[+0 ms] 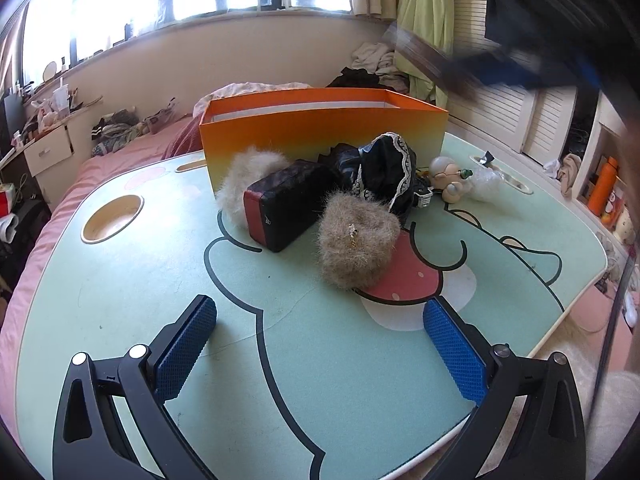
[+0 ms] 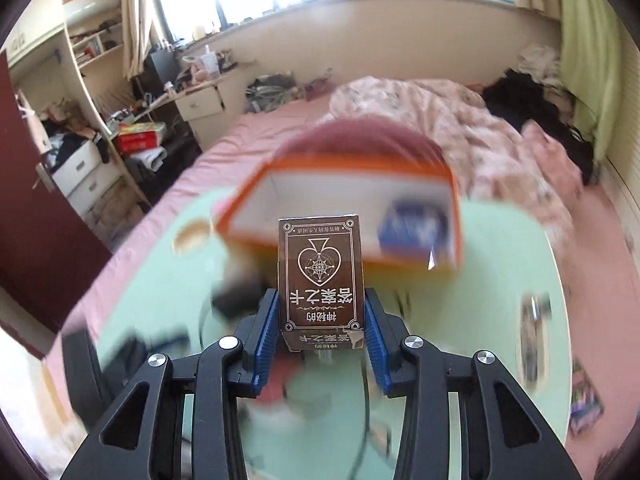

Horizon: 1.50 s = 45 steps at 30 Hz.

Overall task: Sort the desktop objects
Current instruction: 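Grasp the brown card box with the right tool, place it on the table, then grasp the blue tin in the box with the left tool, lower it to the table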

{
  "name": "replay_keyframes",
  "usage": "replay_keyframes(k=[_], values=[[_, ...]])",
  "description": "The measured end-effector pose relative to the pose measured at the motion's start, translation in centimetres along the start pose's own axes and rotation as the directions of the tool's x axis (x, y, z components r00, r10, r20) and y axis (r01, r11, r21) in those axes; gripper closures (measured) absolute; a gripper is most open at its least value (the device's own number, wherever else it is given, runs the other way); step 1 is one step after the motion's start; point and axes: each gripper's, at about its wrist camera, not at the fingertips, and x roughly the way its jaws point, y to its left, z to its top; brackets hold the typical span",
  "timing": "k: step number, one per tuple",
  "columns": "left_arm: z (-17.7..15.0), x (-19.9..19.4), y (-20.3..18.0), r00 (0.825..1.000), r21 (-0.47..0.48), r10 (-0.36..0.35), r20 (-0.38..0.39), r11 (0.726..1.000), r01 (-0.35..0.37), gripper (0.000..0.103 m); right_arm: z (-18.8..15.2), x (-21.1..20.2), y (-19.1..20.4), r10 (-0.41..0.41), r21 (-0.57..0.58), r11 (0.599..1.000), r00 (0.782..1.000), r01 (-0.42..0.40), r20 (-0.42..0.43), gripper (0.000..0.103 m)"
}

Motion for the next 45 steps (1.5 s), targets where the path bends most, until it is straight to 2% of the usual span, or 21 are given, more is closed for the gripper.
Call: replay_keyframes(k=[3, 6, 8, 10, 11, 13, 15, 18, 20, 21, 22, 26, 33, 36, 39, 42, 45], values=[[0.5, 0.6, 0.6, 1.000, 0.000, 0.003, -0.004, 1.000, -0.003, 0.000, -3.8, 1.1, -0.1, -0.045, 0.026, 0.999, 0.998, 0.046, -0.047, 0.064], [0.6, 0.6, 0.9, 1.000, -0.002, 0.001, -0.005, 1.000, -0.001, 0.000, -4.7, 3.3, 0.1, -0.045, 0.025, 0.999, 0.994, 0.048, -0.098, 0.064], [0.6, 0.6, 0.8, 1.000, -0.002, 0.001, -0.005, 1.000, -0.001, 0.000, -4.3, 4.1, -0.5, -0.081, 0.059, 0.995, 0.993, 0.086, -0.089, 0.063], [0.6, 0.6, 0.8, 1.000, -0.003, 0.001, -0.005, 1.000, -0.001, 0.000, -4.0, 3.8, -1.2, -0.112, 0.095, 0.989, 0.993, 0.114, -0.026, 0.061], [0.6, 0.6, 0.8, 1.000, -0.003, 0.001, -0.005, 1.000, -0.001, 0.000, -4.2, 3.2, -1.2, -0.114, 0.099, 0.989, 0.993, 0.112, 0.018, 0.058], [0.6, 0.6, 0.8, 1.000, -0.003, 0.001, -0.005, 1.000, -0.001, 0.000, -5.4, 1.9, -1.1, -0.065, 0.086, 0.995, 0.995, 0.059, 0.070, 0.030], [0.6, 0.6, 0.8, 1.000, -0.003, 0.002, -0.005, 1.000, -0.002, 0.000, -6.7, 1.4, -0.6, -0.071, 0.060, 0.996, 0.994, 0.066, 0.078, 0.025], [0.6, 0.6, 0.8, 1.000, -0.002, 0.002, -0.006, 1.000, -0.002, 0.000, -8.8, 1.0, 0.0, -0.159, 0.003, 0.987, 0.984, 0.159, 0.077, 0.025], [0.6, 0.6, 0.9, 1.000, -0.003, 0.002, -0.007, 1.000, -0.002, 0.000, -9.4, 1.9, 0.1, -0.209, -0.027, 0.977, 0.977, 0.210, 0.039, 0.022], [0.6, 0.6, 0.9, 1.000, -0.002, 0.002, -0.007, 1.000, -0.002, 0.000, -9.5, 2.7, 0.0, -0.215, -0.038, 0.976, 0.977, 0.215, 0.010, 0.012], [0.5, 0.6, 0.8, 1.000, 0.001, 0.004, -0.008, 1.000, -0.004, 0.000, -9.7, 3.0, 0.1, -0.222, -0.046, 0.974, 0.974, 0.224, 0.033, 0.000], [0.5, 0.7, 0.9, 1.000, 0.003, 0.003, -0.012, 1.000, -0.003, 0.000, -9.8, 3.6, -0.5, -0.219, -0.034, 0.974, 0.972, 0.222, 0.081, 0.000], [0.5, 0.7, 0.9, 1.000, 0.007, -0.001, -0.020, 1.000, 0.001, 0.000, -10.0, 3.6, -0.7, -0.214, -0.036, 0.975, 0.972, 0.218, 0.097, 0.000], [0.8, 0.5, 1.4, 0.998, -0.007, 0.000, -0.061, 1.000, -0.001, 0.000, -10.0, 3.6, -0.7, -0.213, -0.036, 0.975, 0.972, 0.217, 0.098, 0.000], [1.4, -0.1, 2.6, 0.995, -0.066, -0.023, -0.097, 0.998, 0.016, 0.000, -10.0, 3.6, -0.7, -0.213, -0.037, 0.975, 0.972, 0.217, 0.099, 0.000], [2.7, -2.1, 3.9, 0.993, -0.135, -0.110, -0.048, 0.985, 0.103, 0.000, -10.0, 3.6, -0.7, -0.213, -0.037, 0.975, 0.972, 0.217, 0.099, 0.000], [5.0, -4.0, 4.6, 0.988, -0.210, -0.154, 0.026, 0.965, 0.156, 0.000, -10.0, 3.5, -0.6, -0.210, -0.037, 0.976, 0.972, 0.215, 0.101, 0.000]])
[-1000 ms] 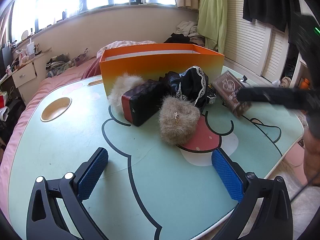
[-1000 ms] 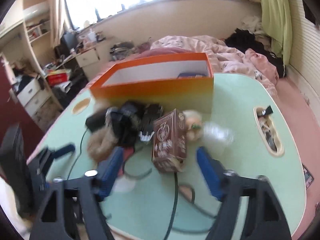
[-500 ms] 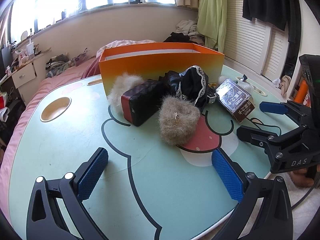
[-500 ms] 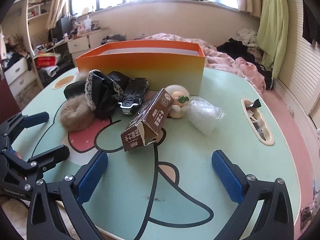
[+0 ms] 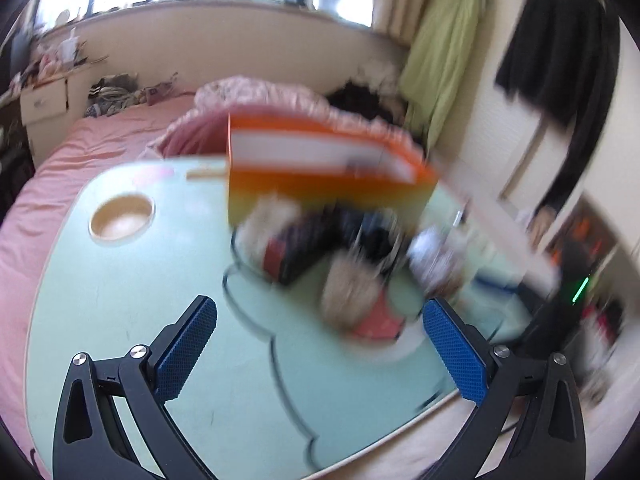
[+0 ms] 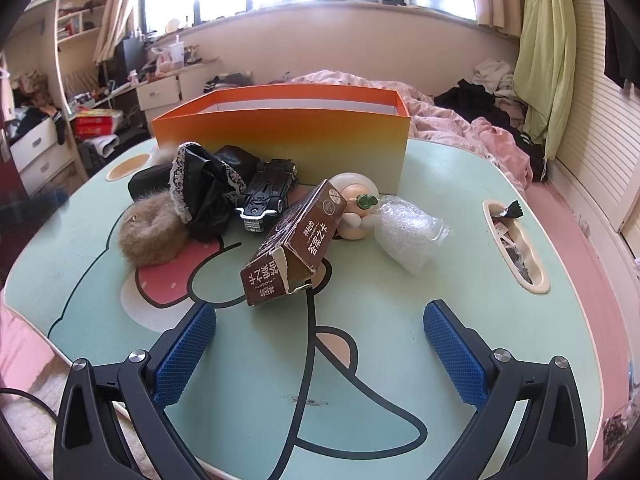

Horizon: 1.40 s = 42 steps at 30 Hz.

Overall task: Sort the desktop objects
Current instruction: 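Grasp the blue tin in the box with the left tool, lower it to the table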

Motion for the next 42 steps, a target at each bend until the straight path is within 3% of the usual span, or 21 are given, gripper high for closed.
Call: replay_keyframes(k=[2, 5, 8, 11, 12, 14, 16, 18, 21, 25, 27, 30, 33, 36, 39, 40, 42], values=[[2.9, -0.5, -1.2, 0.998, 0.015, -0.051, 0.020, 0.999, 0.051, 0.000, 0.1, -0.1, 0.0, 0.001, -0.002, 1.000, 1.000, -0.001, 0.000, 0.000], [8.1, 1.4, -3.2, 0.998, 0.043, -0.057, -0.011, 0.997, 0.058, 0.000, 0.1, -0.2, 0.0, 0.003, -0.003, 1.000, 1.000, -0.003, 0.002, 0.000], [12.7, 6.9, -5.0, 0.989, 0.047, -0.059, -0.133, 0.997, 0.066, 0.001, 0.0, -0.2, 0.0, 0.003, -0.003, 1.000, 1.000, -0.003, 0.003, 0.000], [15.2, 14.3, -6.0, 0.953, 0.045, -0.001, -0.303, 0.999, 0.015, 0.015, 0.0, -0.2, 0.1, 0.004, -0.003, 1.000, 1.000, -0.004, 0.003, 0.000], [15.4, 16.4, -6.1, 0.936, 0.046, 0.026, -0.352, 0.999, -0.010, 0.021, 0.0, -0.2, 0.1, 0.004, -0.003, 1.000, 1.000, -0.004, 0.003, 0.000], [15.7, 20.9, -6.5, 0.888, 0.052, 0.061, -0.456, 0.998, -0.042, 0.021, 0.0, -0.2, 0.1, 0.005, -0.003, 1.000, 1.000, -0.005, 0.004, 0.000], [15.6, 23.5, -7.2, 0.854, 0.049, 0.065, -0.516, 0.998, -0.046, 0.021, 0.0, -0.2, 0.1, 0.006, -0.003, 1.000, 1.000, -0.006, 0.005, 0.000], [15.3, 24.9, -7.8, 0.840, 0.057, 0.077, -0.538, 0.997, -0.054, 0.021, 0.0, -0.2, 0.1, 0.004, -0.002, 1.000, 1.000, -0.004, 0.004, 0.000], [14.6, 27.0, -8.6, 0.807, 0.137, 0.179, -0.562, 0.983, -0.122, 0.021, 0.1, -0.1, 0.2, 0.004, -0.002, 1.000, 1.000, -0.003, 0.007, 0.000], [15.2, 27.3, -7.8, 0.810, 0.126, 0.163, -0.564, 0.986, -0.110, 0.024, 0.1, 0.0, 0.3, 0.007, 0.003, 1.000, 1.000, -0.007, 0.007, 0.000], [15.3, 26.7, -7.2, 0.817, 0.152, 0.196, -0.542, 0.979, -0.134, 0.030, 0.1, 0.1, 0.3, 0.007, 0.003, 1.000, 1.000, -0.007, 0.009, 0.000], [15.7, 25.5, -5.2, 0.819, 0.165, 0.260, -0.511, 0.965, -0.203, 0.030, 0.1, 0.1, 0.3, 0.006, 0.003, 1.000, 1.000, -0.006, 0.010, 0.000], [16.0, 24.9, -4.6, 0.836, 0.122, 0.213, -0.505, 0.977, -0.175, 0.030, 0.1, 0.2, 0.4, 0.005, 0.002, 1.000, 1.000, -0.005, 0.011, 0.000], [16.3, 26.2, -4.8, 0.812, 0.113, 0.237, -0.534, 0.971, -0.209, 0.024, 0.1, 0.2, 0.4, 0.006, 0.002, 1.000, 1.000, -0.006, 0.011, 0.000], [15.1, 27.6, -5.0, 0.754, 0.173, 0.303, -0.582, 0.953, -0.250, 0.024, 0.1, 0.2, 0.4, 0.006, 0.002, 1.000, 1.000, -0.006, 0.012, 0.000], [14.7, 27.8, -4.9, 0.754, 0.184, 0.306, -0.582, 0.952, -0.244, 0.024, 0.1, 0.2, 0.4, 0.006, 0.002, 1.000, 1.000, -0.006, 0.012, 0.000], [14.9, 27.5, -4.9, 0.771, 0.189, 0.300, -0.562, 0.954, -0.233, 0.033, 0.1, 0.2, 0.4, 0.007, 0.003, 1.000, 1.000, -0.007, 0.012, 0.000]])
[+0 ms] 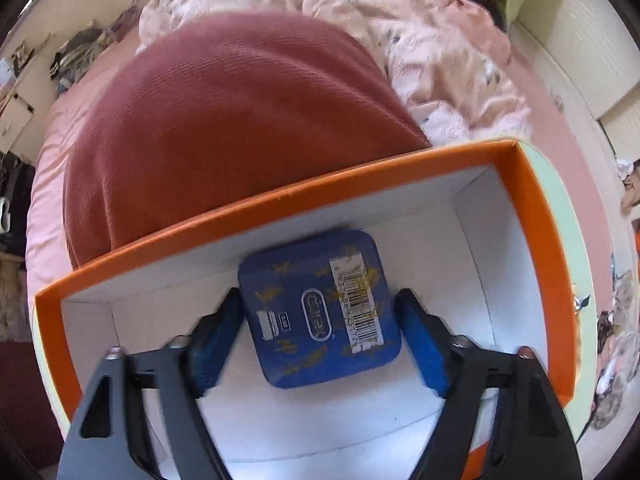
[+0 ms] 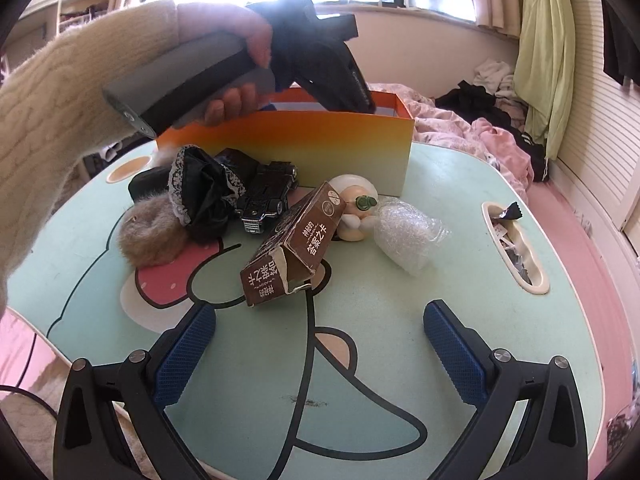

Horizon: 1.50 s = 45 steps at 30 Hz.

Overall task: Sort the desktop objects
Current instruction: 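Grasp the blue tin in the box with the left tool, lower it to the table, then reach the open right tool into the orange box toward the small silver cone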

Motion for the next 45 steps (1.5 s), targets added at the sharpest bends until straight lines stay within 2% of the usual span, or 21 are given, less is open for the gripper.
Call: replay_keyframes(k=[2, 4, 6, 9, 14, 16, 17, 19, 22, 25, 26, 28, 30, 31, 33, 35, 39, 41, 43, 44, 45], values=[[-0.1, -0.6, 0.5, 0.999, 0.009, -0.043, 0.014, 0.999, 0.043, 0.036, -0.1, 0.0, -0.1, -0.001, -0.002, 1.000, 1.000, 0.001, 0.001, 0.000], [-0.4, -2.0, 1.4, 0.990, 0.000, -0.127, 0.063, 0.992, 0.127, 0.036, -0.2, 0.0, 0.0, 0.001, 0.000, 1.000, 1.000, -0.001, 0.002, 0.000], [-1.0, -3.9, 2.4, 0.975, -0.004, -0.183, 0.129, 0.983, 0.185, 0.036, -0.1, 0.0, 0.1, 0.000, 0.000, 1.000, 1.000, 0.000, 0.002, 0.000], [-3.0, -8.4, 3.5, 0.937, 0.027, -0.245, 0.249, 0.969, 0.247, 0.036, -0.1, 0.0, 0.0, 0.000, 0.000, 1.000, 1.000, 0.000, 0.002, 0.000], [-11.1, -15.7, 4.5, 0.807, 0.172, -0.425, 0.410, 0.905, 0.389, 0.036, -0.1, 0.0, 0.0, 0.000, 0.000, 1.000, 1.000, 0.000, 0.002, 0.000], [-15.2, -16.5, 4.4, 0.770, 0.221, -0.475, 0.426, 0.880, 0.420, 0.036, -0.2, 0.0, -0.1, 0.001, 0.000, 1.000, 1.000, -0.001, 0.002, 0.000], [-16.3, -16.3, 4.1, 0.766, 0.235, -0.483, 0.424, 0.875, 0.422, 0.036, -0.2, 0.0, -0.1, 0.001, 0.000, 1.000, 1.000, -0.001, 0.003, 0.000], [-19.3, -14.6, 2.9, 0.778, 0.279, -0.494, 0.388, 0.867, 0.412, 0.036, -0.2, 0.0, 0.0, 0.000, 0.000, 1.000, 1.000, 0.000, 0.003, 0.000], [-20.6, -11.1, 1.7, 0.801, 0.281, -0.500, 0.329, 0.862, 0.423, 0.036, -0.2, 0.0, -0.1, 0.002, 0.000, 1.000, 1.000, -0.002, 0.003, 0.000], [-20.2, -8.6, 1.2, 0.835, 0.224, -0.440, 0.331, 0.896, 0.384, 0.036, -0.3, -0.1, -0.1, 0.001, 0.000, 1.000, 1.000, -0.001, 0.003, 0.000], [-20.0, -8.2, 1.3, 0.837, 0.204, -0.428, 0.341, 0.903, 0.378, 0.036, -0.3, -0.1, -0.1, 0.002, 0.000, 1.000, 1.000, -0.002, 0.003, 0.000], [-20.5, -8.5, 1.6, 0.827, 0.177, -0.427, 0.365, 0.904, 0.389, 0.035, -0.3, -0.1, -0.1, 0.001, 0.000, 1.000, 1.000, -0.001, 0.003, 0.000], [-21.2, -9.4, 2.4, 0.803, 0.169, -0.435, 0.407, 0.900, 0.401, 0.035, -0.3, -0.1, 0.0, 0.001, 0.000, 1.000, 1.000, -0.001, 0.003, 0.000], [-21.9, -10.3, 2.9, 0.782, 0.172, -0.435, 0.446, 0.899, 0.402, 0.034, -0.3, -0.1, -0.1, 0.001, 0.000, 1.000, 1.000, -0.001, 0.003, 0.000], [-23.7, -11.7, 4.0, 0.759, 0.170, -0.407, 0.508, 0.912, 0.374, 0.024, -0.3, -0.1, -0.1, 0.002, 0.000, 1.000, 1.000, -0.002, 0.003, 0.000], [-25.7, -12.5, 4.8, 0.753, 0.160, -0.346, 0.561, 0.937, 0.311, 0.019, -0.3, -0.1, -0.1, 0.002, 0.000, 1.000, 1.000, -0.002, 0.003, 0.000], [-29.1, -11.5, 5.3, 0.798, 0.138, -0.210, 0.564, 0.978, 0.160, 0.019, -0.3, -0.2, -0.1, 0.000, 0.000, 1.000, 1.000, 0.000, 0.003, 0.000], [-30.0, -9.7, 5.1, 0.836, 0.093, -0.125, 0.535, 0.992, 0.088, 0.019, -0.3, -0.2, -0.3, -0.002, 0.001, 1.000, 1.000, 0.002, 0.003, 0.000], [-30.1, -7.5, 4.7, 0.870, 0.075, -0.080, 0.487, 0.996, 0.050, 0.019, -0.3, -0.2, -0.2, -0.005, 0.001, 1.000, 1.000, 0.005, 0.002, 0.000], [-29.8, -6.6, 4.4, 0.881, 0.078, -0.083, 0.465, 0.996, 0.053, 0.018, -0.2, -0.2, -0.2, -0.006, 0.001, 1.000, 1.000, 0.006, 0.002, 0.000], [-29.7, -6.2, 3.9, 0.870, 0.078, -0.072, 0.488, 0.996, 0.038, 0.014, -0.2, -0.1, -0.2, -0.008, 0.000, 1.000, 1.000, 0.008, -0.001, 0.000]])
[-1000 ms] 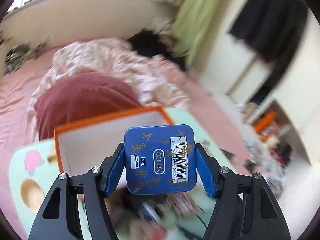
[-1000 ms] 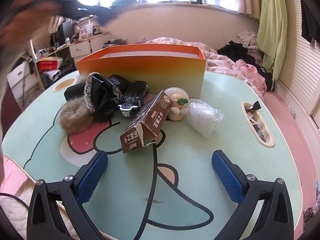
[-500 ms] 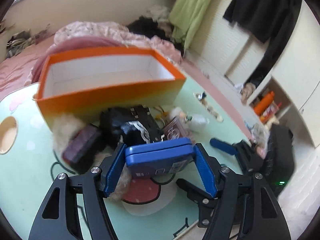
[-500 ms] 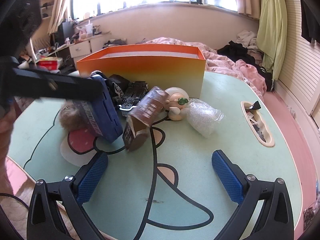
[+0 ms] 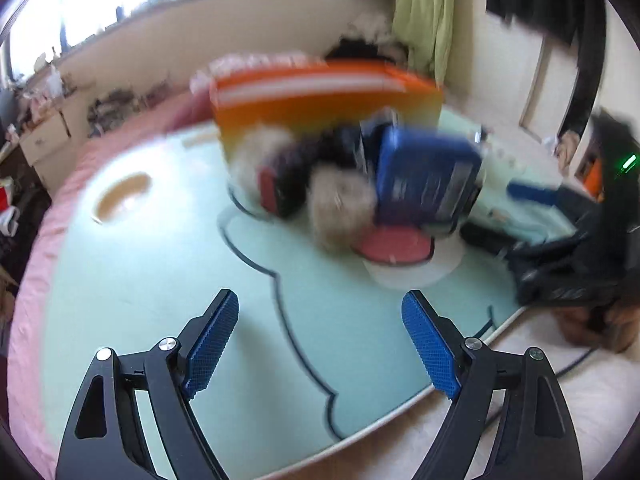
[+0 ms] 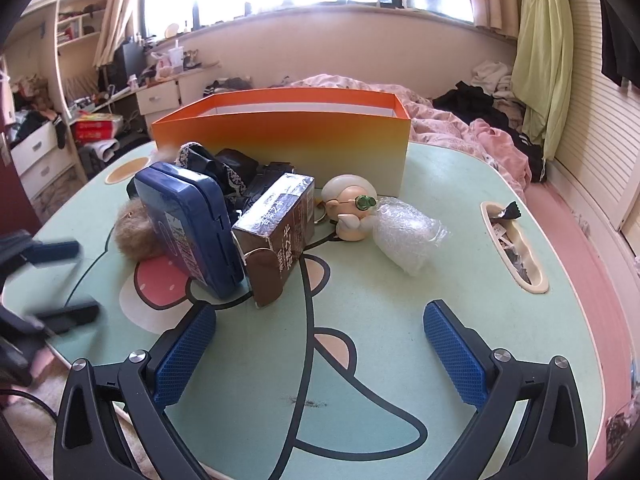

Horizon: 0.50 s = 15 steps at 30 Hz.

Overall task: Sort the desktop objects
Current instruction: 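Reach the open right tool into the orange box toward the small silver cone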

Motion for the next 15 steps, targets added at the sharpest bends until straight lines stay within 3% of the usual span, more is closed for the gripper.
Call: replay_keyframes(k=[1, 4, 11, 15], values=[[0.0, 0.4, -0.3, 0.999, 0.001, 0.029, 0.038, 1.000, -0.029, 0.013, 0.0, 0.0, -0.1, -0.001, -0.001, 1.000, 1.000, 0.001, 0.001, 0.000], [0.2, 1.4, -0.1, 0.998, -0.047, 0.044, 0.055, 0.998, -0.042, 0.000, -0.1, 0.0, -0.2, 0.002, 0.004, 1.000, 1.000, -0.002, 0.003, 0.000], [0.1, 1.7, 0.2, 0.998, -0.042, 0.027, 0.062, 0.999, -0.025, 0.000, -0.2, -0.3, -0.3, 0.006, 0.003, 1.000, 1.000, -0.006, 0.017, 0.000], [-0.3, 1.4, -0.4, 0.997, -0.033, 0.022, 0.076, 0.999, -0.020, 0.000, 2.1, -2.4, -0.7, 0.018, 0.022, 1.000, 0.994, -0.021, 0.107, 0.000]])
